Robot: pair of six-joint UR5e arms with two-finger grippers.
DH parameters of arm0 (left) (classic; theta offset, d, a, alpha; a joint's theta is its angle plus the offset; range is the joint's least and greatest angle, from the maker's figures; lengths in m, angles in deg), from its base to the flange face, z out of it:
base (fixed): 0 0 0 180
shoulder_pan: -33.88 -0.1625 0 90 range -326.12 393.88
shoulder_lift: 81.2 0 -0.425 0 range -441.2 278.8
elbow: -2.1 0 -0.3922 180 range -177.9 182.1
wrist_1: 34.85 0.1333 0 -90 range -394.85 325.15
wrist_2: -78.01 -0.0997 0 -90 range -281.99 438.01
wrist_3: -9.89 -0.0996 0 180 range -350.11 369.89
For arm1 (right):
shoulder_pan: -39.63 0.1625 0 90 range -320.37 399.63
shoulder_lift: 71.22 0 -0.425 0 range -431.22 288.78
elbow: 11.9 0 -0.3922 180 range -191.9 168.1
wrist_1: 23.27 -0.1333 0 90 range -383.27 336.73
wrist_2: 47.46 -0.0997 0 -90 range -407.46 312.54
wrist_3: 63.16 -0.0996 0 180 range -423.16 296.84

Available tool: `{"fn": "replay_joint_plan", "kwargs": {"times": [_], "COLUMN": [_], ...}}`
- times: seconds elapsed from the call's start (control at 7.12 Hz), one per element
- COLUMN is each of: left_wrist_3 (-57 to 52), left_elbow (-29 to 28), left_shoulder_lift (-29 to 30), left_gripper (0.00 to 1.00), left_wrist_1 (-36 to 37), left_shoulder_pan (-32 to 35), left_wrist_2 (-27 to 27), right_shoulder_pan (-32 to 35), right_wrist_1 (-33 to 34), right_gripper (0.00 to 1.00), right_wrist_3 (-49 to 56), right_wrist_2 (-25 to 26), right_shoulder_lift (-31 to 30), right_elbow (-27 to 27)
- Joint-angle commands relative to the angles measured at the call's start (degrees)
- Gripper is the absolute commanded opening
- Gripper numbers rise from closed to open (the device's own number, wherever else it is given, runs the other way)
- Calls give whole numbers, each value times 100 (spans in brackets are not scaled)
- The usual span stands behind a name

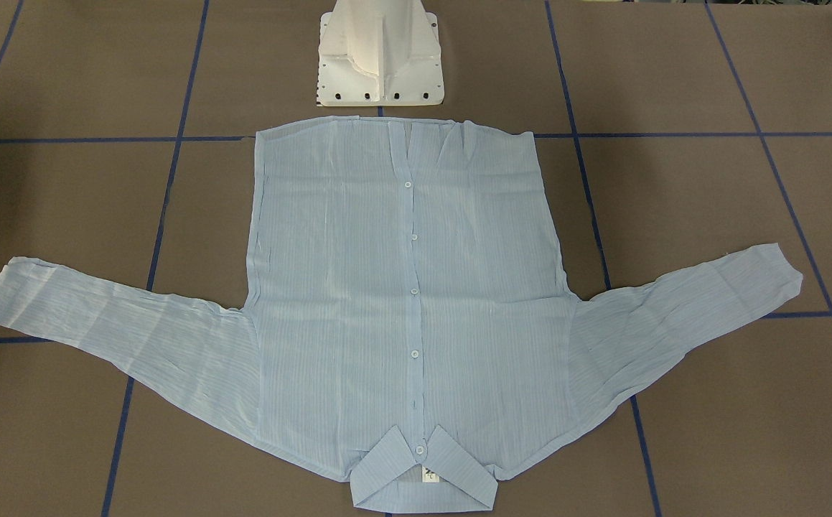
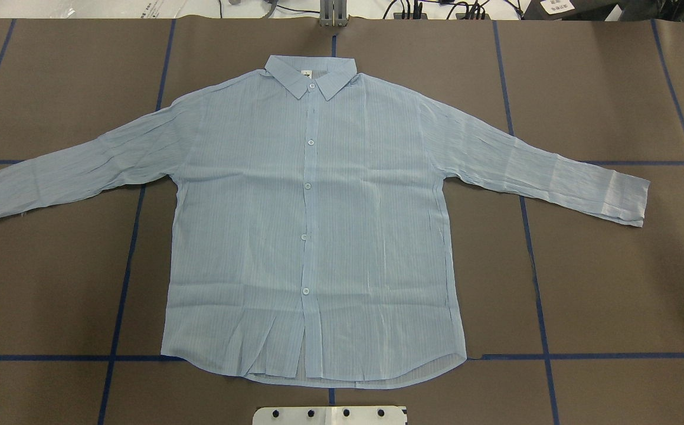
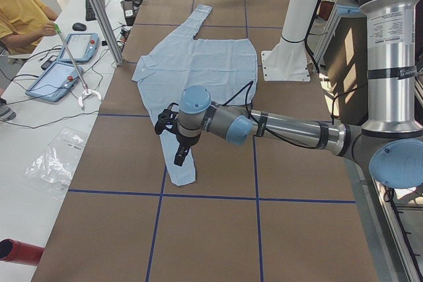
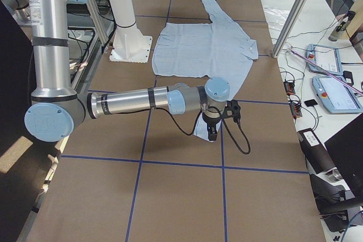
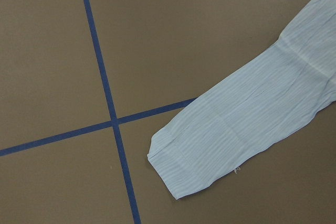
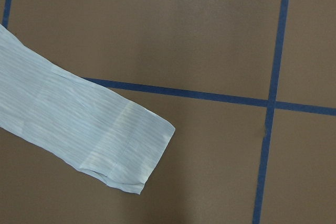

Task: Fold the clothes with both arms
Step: 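Move the right gripper to the cuff of the sleeve nearest it and grasp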

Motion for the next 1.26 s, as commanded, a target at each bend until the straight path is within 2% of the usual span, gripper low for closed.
{"fn": "replay_joint_plan", "kwargs": {"times": [0.0, 0.28, 0.56, 0.84, 1.12], "left_wrist_3": [10, 27, 88, 133, 159], "left_elbow": [158, 28, -17, -237, -290], "left_shoulder_lift": [18, 80, 63, 98, 89], "left_gripper": [100, 100, 100, 100, 100], "left_wrist_1": [34, 0, -97, -176, -351], "left_shoulder_pan": [149, 106, 115, 97, 97], "left_wrist_2": [186, -68, -94, -68, -24], "right_shoulder_pan": [16, 16, -10, -237, -772], "right_wrist_1": [-23, -23, -110, -1160, -2024], "right_gripper": [100, 100, 100, 100, 100], "right_wrist_3": [56, 66, 4, 4, -721], "right_wrist_2": [-7, -60, 80, 63, 115], "right_shoulder_lift": [2, 64, 81, 11, 124], "right_elbow": [50, 129, -124, -623, -1151]}}
